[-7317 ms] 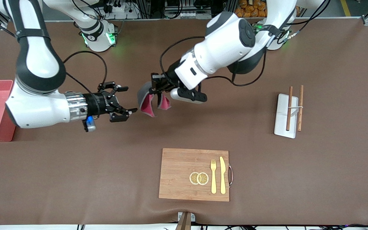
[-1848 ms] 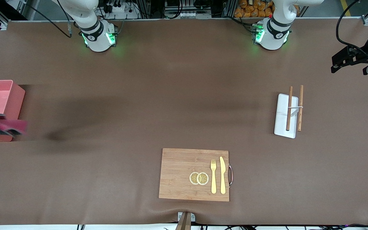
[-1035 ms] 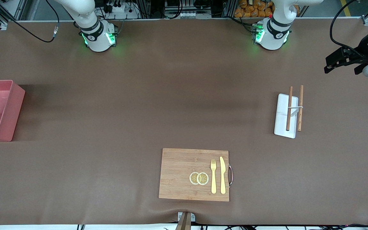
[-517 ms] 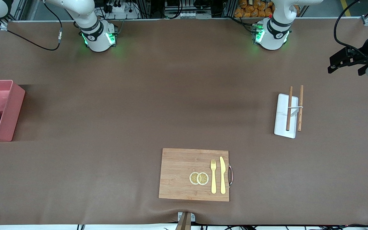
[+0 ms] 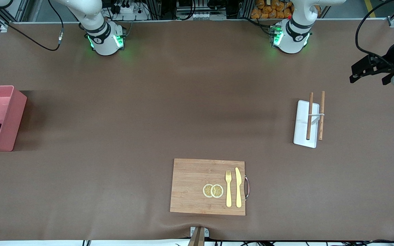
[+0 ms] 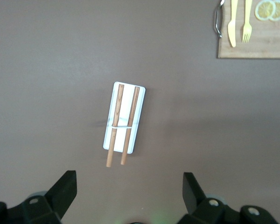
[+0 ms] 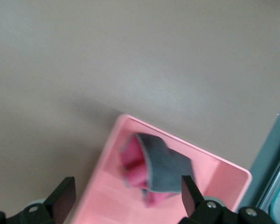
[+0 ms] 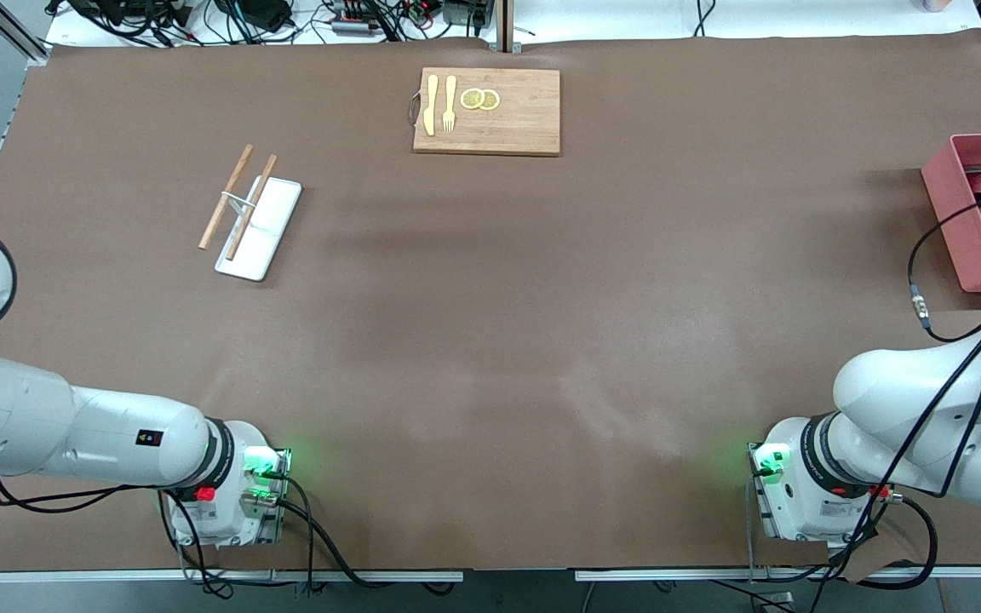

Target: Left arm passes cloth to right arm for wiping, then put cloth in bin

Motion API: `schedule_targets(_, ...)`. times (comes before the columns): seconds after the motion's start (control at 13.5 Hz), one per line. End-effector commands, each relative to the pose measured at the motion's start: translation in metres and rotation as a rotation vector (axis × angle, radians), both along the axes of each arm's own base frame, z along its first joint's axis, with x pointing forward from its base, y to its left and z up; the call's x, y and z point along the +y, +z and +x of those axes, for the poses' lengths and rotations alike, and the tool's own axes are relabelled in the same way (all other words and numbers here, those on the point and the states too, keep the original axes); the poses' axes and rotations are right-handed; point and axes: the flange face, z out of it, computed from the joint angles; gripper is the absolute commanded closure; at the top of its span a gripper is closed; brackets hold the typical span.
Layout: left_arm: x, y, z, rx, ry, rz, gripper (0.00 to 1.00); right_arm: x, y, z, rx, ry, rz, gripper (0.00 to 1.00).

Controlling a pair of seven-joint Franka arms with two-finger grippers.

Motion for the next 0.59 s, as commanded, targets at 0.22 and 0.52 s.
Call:
schedule_targets(0.22, -0.015, -0.005, 0.007, -0.006, -0.060, 0.030, 0.00, 0.182, 0.068, 0.036, 0.124, -0.143, 0.047, 0.00)
schedule_targets(0.52, -0.016, -0.003, 0.009, -0.021, -0.063, 0.030, 0.00, 0.281, 0.083, 0.047, 0.194, -0.277, 0.038, 0.00)
